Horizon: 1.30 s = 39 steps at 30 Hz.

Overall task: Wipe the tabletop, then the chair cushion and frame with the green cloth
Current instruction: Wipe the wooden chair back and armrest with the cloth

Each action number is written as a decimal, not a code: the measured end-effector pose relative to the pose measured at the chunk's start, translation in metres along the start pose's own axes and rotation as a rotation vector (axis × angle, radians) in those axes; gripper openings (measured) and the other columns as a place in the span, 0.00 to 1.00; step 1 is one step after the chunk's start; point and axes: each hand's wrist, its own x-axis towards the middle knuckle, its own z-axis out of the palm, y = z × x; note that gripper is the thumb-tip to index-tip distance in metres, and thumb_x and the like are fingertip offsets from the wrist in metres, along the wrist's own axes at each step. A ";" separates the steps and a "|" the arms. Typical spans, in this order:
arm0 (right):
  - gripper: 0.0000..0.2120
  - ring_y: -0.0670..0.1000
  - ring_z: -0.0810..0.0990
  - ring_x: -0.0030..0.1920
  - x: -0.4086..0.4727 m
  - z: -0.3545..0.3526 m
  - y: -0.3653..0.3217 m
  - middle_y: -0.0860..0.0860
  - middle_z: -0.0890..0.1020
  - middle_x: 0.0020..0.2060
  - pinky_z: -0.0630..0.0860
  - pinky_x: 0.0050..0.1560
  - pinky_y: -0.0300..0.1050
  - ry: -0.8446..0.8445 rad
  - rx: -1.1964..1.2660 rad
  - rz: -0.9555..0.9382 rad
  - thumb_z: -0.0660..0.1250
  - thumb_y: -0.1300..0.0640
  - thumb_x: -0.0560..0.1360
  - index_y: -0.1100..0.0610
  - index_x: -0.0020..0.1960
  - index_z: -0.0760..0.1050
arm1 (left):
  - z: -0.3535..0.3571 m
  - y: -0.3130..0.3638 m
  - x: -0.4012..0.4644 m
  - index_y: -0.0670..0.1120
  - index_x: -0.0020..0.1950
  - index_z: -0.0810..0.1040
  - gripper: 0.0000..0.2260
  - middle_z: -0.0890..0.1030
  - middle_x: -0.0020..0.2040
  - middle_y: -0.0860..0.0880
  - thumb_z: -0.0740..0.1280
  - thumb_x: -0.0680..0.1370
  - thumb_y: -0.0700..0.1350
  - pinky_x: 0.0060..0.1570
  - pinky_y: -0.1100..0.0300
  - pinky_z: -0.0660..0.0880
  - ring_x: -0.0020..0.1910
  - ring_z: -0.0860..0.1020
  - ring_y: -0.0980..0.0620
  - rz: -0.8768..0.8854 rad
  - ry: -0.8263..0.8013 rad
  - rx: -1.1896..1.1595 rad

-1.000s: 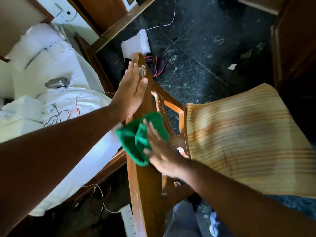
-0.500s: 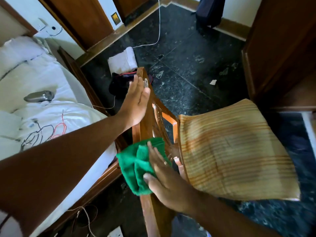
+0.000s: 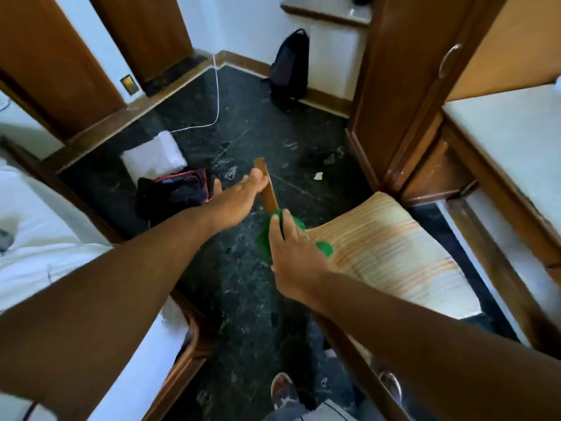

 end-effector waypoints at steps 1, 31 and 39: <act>0.45 0.64 0.52 0.78 0.015 -0.004 -0.006 0.66 0.42 0.79 0.59 0.75 0.53 0.015 -0.012 0.034 0.67 0.59 0.76 0.64 0.79 0.39 | 0.000 -0.005 -0.002 0.63 0.77 0.65 0.37 0.58 0.81 0.59 0.32 0.76 0.69 0.74 0.39 0.26 0.82 0.47 0.55 0.000 0.011 -0.080; 0.56 0.60 0.48 0.80 -0.045 0.018 0.021 0.62 0.47 0.80 0.49 0.78 0.61 -0.087 0.302 0.390 0.34 0.20 0.68 0.62 0.80 0.41 | 0.003 0.040 0.036 0.47 0.50 0.87 0.26 0.88 0.48 0.50 0.50 0.82 0.56 0.46 0.51 0.79 0.47 0.85 0.48 1.010 -0.398 0.722; 0.64 0.60 0.48 0.79 -0.040 0.021 0.019 0.60 0.47 0.80 0.48 0.77 0.60 -0.097 0.268 0.505 0.31 0.14 0.59 0.60 0.79 0.40 | -0.048 0.056 0.137 0.48 0.55 0.86 0.40 0.87 0.47 0.46 0.39 0.74 0.66 0.49 0.48 0.76 0.44 0.83 0.47 0.815 -0.549 1.009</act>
